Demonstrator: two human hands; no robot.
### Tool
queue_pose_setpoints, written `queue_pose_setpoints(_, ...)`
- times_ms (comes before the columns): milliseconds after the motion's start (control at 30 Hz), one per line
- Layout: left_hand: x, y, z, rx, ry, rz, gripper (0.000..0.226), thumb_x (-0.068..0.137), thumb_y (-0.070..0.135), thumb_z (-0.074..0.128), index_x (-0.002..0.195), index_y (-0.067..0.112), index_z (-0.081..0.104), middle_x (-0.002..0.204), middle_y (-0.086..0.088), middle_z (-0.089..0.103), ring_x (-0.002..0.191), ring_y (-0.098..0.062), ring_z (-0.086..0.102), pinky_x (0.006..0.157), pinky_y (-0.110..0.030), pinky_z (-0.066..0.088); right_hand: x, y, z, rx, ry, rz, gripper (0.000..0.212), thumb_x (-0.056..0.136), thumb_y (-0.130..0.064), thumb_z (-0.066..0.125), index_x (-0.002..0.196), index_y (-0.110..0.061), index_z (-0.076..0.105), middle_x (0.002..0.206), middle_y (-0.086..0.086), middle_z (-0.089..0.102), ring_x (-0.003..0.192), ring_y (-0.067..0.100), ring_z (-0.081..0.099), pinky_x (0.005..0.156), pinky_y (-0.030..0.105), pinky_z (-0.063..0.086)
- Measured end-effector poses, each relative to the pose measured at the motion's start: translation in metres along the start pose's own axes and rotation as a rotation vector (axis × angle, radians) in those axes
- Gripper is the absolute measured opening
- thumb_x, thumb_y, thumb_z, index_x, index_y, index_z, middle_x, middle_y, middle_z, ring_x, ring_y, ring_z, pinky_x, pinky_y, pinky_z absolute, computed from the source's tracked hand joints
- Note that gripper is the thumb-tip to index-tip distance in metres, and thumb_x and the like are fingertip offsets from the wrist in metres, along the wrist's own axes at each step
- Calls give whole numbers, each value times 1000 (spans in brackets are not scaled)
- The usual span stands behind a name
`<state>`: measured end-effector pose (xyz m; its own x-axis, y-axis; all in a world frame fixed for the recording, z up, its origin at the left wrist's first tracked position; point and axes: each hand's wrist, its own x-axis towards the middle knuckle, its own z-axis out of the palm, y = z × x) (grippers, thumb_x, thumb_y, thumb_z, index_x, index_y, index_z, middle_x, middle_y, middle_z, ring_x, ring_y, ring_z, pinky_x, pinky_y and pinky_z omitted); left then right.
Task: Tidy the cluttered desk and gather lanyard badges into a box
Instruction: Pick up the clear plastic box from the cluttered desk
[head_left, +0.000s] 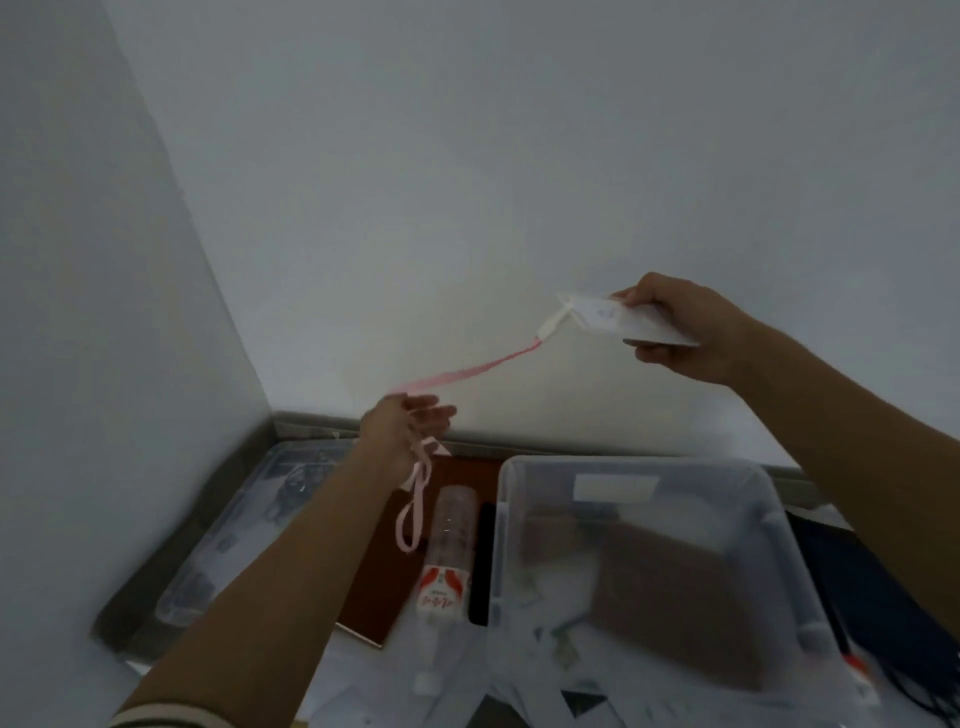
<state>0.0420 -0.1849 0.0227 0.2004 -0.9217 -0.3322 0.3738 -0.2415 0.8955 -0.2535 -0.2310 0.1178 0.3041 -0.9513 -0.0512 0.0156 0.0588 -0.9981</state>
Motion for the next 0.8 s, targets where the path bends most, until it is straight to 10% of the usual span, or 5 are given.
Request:
queue_pose_setpoints(133,-38,44,50,-296,-161,49,44,103,31,25,103,4,59,109,-20,68,106,-36,62,100,-50,41,-19,26,-45,-349,187,19,20,82,-14,61,72,-15,77,90,4,74,78,23,59,55,25,45)
queue_pose_setpoints(300,-80,46,110,-374,-307,74,40,100,28,35,89,4,64,57,-8,60,65,-28,69,81,-44,54,-39,71,-75,-646,183,87,13,85,-14,64,79,-14,76,84,6,71,63,20,52,46,23,35)
queue_pose_setpoints(433,-80,-1,140,-277,-297,5,34,99,24,36,84,6,60,42,1,35,36,-14,38,50,-21,46,-55,95,-89,-765,54,111,13,88,-17,64,83,-15,76,81,4,72,64,15,59,47,19,42)
queue_pose_setpoints(600,-50,-104,140,438,-65,38,21,98,10,35,94,7,56,52,-2,39,41,-14,38,40,-22,38,-70,120,-88,-1068,-169,139,17,90,-22,64,99,-11,74,94,2,71,82,20,65,67,28,50)
queue_pose_setpoints(800,-27,-176,103,1274,-233,294,23,97,10,44,118,8,53,117,-16,59,107,-29,56,88,-32,42,-79,166,-65,-1506,-345,136,16,89,-18,62,102,-13,68,105,6,68,89,20,61,77,30,49)
